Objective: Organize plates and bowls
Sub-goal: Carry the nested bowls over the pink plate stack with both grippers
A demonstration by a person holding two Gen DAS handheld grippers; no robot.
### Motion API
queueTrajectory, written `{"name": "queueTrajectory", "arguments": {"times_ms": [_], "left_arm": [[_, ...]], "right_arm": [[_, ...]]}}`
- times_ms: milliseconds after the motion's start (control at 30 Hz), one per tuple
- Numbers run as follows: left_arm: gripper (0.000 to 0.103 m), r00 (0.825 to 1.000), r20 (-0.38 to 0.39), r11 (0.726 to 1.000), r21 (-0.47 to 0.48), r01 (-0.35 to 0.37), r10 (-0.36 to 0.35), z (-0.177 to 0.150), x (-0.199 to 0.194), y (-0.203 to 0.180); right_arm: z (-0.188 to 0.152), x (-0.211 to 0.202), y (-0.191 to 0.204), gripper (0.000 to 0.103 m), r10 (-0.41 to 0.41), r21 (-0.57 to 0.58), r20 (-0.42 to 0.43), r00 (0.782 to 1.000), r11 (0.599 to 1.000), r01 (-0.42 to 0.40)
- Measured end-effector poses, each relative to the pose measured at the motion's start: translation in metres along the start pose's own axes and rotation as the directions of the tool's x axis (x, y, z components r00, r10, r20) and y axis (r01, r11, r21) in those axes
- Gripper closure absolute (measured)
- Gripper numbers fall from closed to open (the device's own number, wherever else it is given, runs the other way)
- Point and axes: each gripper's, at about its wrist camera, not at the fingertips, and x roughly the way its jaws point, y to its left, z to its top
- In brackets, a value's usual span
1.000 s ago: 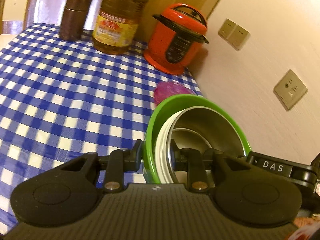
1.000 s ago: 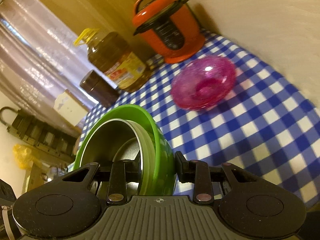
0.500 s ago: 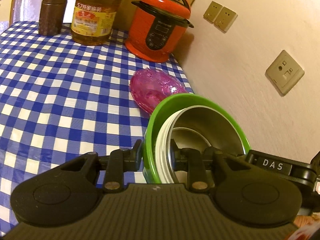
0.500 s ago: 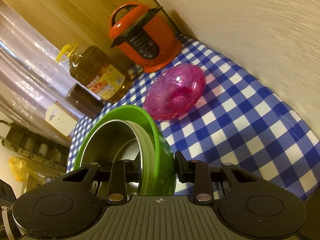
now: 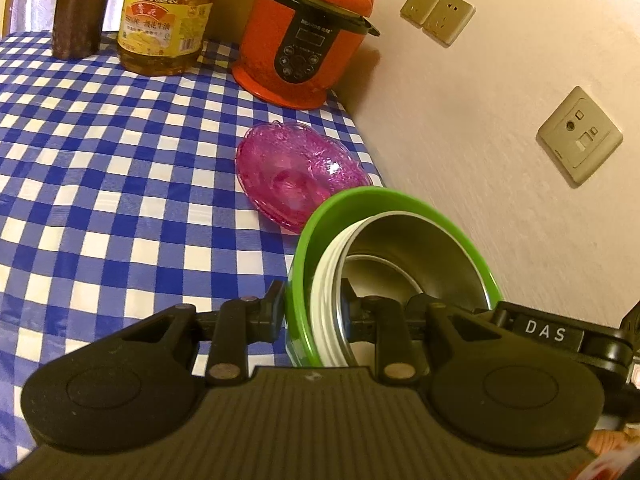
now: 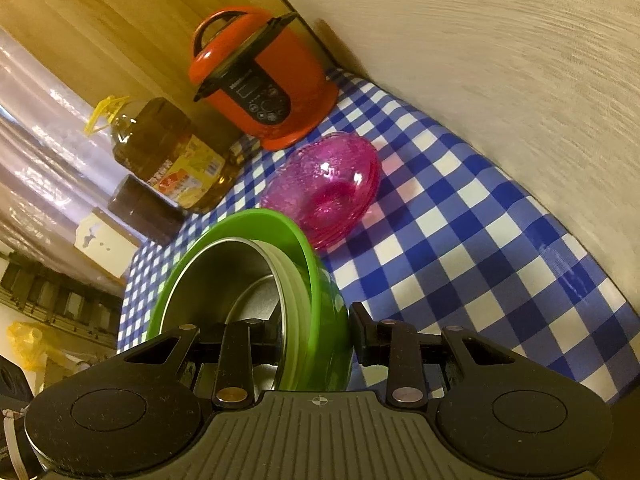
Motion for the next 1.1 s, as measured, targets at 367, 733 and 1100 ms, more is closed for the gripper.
{"name": "queueTrajectory", "arguments": {"times_ms": [367,733,1100], "left_arm": [[0.079,1.0,-0.021,1.0,-0.015,0.014,-0.014,0.029,0.024,0.0],[0.079,0.999,-0.018,0.999,-0.043,0.027,-0.027,0.076,0.059,0.007],[0.079,0.999,-0.019,0.996,-0.076,0.043,-0.044,0.116,0.108,0.024]], "right_arm": [[0.023,0.017,0.001,0.071,-0.019,-0.016,-0.007,1.0,1.0,0.019],[0.067,0.052,0.012,0.071,-0.023,-0.04,-0.004,1.0,0.999,0.023],[0.113,0.1,0.015,0.071,-0.029,-0.083,0.002,1.0,0.996,0.029]]}}
